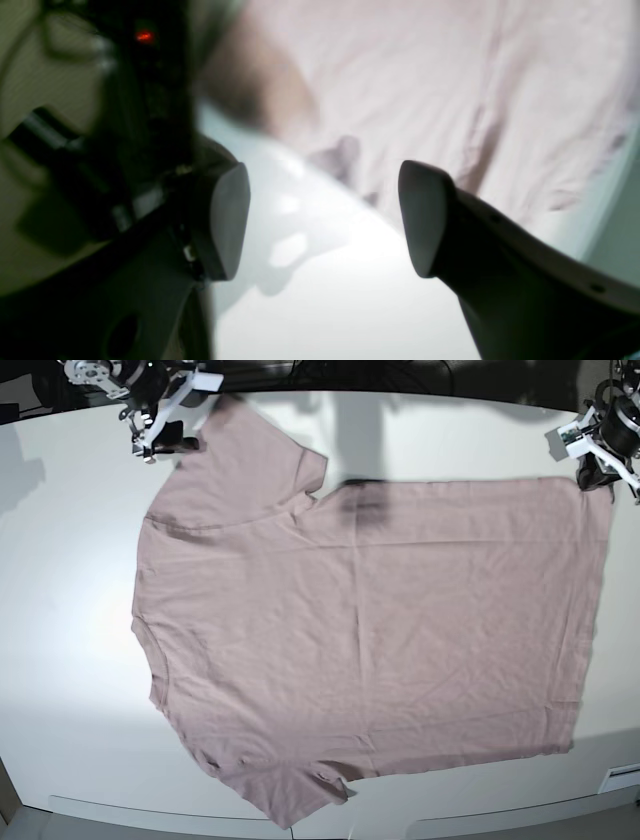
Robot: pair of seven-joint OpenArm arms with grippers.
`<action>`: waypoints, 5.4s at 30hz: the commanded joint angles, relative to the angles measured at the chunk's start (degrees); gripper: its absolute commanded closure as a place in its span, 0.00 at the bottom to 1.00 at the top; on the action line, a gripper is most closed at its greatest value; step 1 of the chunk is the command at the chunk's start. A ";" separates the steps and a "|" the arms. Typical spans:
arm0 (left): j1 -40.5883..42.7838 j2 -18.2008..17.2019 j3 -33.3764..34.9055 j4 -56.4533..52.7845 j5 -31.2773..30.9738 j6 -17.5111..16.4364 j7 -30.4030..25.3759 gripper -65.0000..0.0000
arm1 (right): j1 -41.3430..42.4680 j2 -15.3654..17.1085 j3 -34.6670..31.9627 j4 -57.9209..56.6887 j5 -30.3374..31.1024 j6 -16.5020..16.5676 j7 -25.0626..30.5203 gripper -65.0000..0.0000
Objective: Fold the T-shirt properly
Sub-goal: 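Close both grippers on the shirt's shoulder edges, then lift the shoulder edge with both grippers and pull it toward the hem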
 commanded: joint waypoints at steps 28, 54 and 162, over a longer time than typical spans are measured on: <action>0.33 -0.92 -0.24 0.42 -0.11 -0.24 -0.22 1.00 | 3.63 0.61 -12.26 -4.07 -2.51 -4.46 -1.25 0.34; 0.33 -0.92 -0.24 0.42 -0.11 -0.24 -0.17 1.00 | 5.18 0.46 -12.26 -6.03 5.27 -8.90 -7.78 0.60; -17.44 12.92 -0.31 8.11 -18.27 15.93 11.17 1.00 | 44.81 -19.56 0.61 -13.73 32.33 -22.43 -15.80 1.00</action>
